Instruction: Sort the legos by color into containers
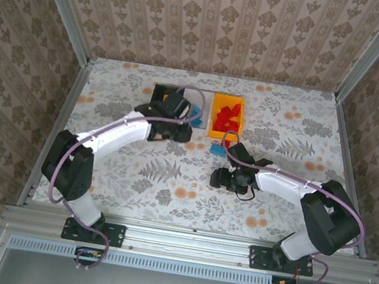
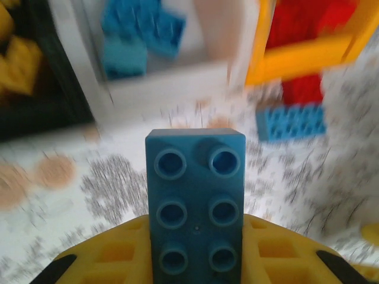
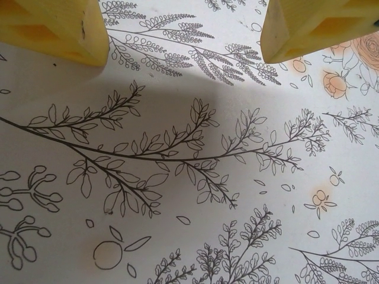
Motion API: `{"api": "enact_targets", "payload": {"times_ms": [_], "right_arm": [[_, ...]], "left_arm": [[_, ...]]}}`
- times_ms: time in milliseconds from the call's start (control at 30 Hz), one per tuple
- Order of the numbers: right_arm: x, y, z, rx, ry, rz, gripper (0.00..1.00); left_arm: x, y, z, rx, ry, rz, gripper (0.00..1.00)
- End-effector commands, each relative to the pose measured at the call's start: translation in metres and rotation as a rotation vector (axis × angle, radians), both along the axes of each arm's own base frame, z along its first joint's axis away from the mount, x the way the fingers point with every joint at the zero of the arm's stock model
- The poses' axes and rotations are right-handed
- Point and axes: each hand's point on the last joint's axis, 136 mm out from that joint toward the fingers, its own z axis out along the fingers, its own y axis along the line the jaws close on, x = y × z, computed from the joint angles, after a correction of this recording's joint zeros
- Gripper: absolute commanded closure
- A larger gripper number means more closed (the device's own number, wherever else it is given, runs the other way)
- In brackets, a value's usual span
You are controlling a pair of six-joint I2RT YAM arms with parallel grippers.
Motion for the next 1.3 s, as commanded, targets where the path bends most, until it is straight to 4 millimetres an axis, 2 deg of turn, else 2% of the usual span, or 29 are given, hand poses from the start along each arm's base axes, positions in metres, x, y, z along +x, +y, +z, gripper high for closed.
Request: {"api": "enact_targets", "payload": {"times_ms": [0,67,167,367,633,800,867,1000,1133,1200,1267], "right_arm": [[0.001,0.004,-0.003,-0.002,0.004,-0.001,0.30],[0.000,0.004,-0.003,-0.005,0.005,0.001,0.30],[-0.002,0.002,-0.005,-0.008,0.007,0.000,0.30],[-0.008,-0.001,-0.008,-0.010,0.017,-0.008,0.30],[-0.009,-0.002,-0.011,-0.019,0.025,-0.010,0.30],[-0.006,-0.002,-0.006,-0.025,0.015,-0.006,0.30],[-0.005,-0.003,-0.001,-0.027,0.003,-0.005,0.30],[0.002,-0.006,0.017,-0.036,-0.049,-0.011,0.30],[0.012,-0.005,0.046,-0.035,-0.102,0.003,0.30],[0.023,-0.002,0.069,-0.028,-0.152,0.005,0.30],[0.027,-0.006,0.081,-0.043,-0.155,0.007,0.30]], "left_arm": [[0.029,0.006,0.023,0.035,-0.052,-0.023,0.74],[0.051,0.003,0.032,0.032,-0.071,-0.023,0.74],[0.080,-0.002,0.028,0.043,-0.065,-0.019,0.74],[0.115,-0.018,-0.005,0.062,-0.015,-0.017,0.74],[0.122,-0.033,-0.046,0.068,0.069,-0.027,0.72],[0.122,-0.035,-0.058,0.068,0.098,-0.029,0.63],[0.121,-0.035,-0.058,0.068,0.099,-0.030,0.57],[0.120,-0.035,-0.047,0.055,0.090,-0.030,0.39],[0.116,-0.036,-0.029,0.019,0.066,-0.028,0.33],[0.111,-0.034,-0.014,-0.004,0.043,-0.025,0.31],[0.105,-0.031,0.002,-0.027,0.015,-0.023,0.30]]}}
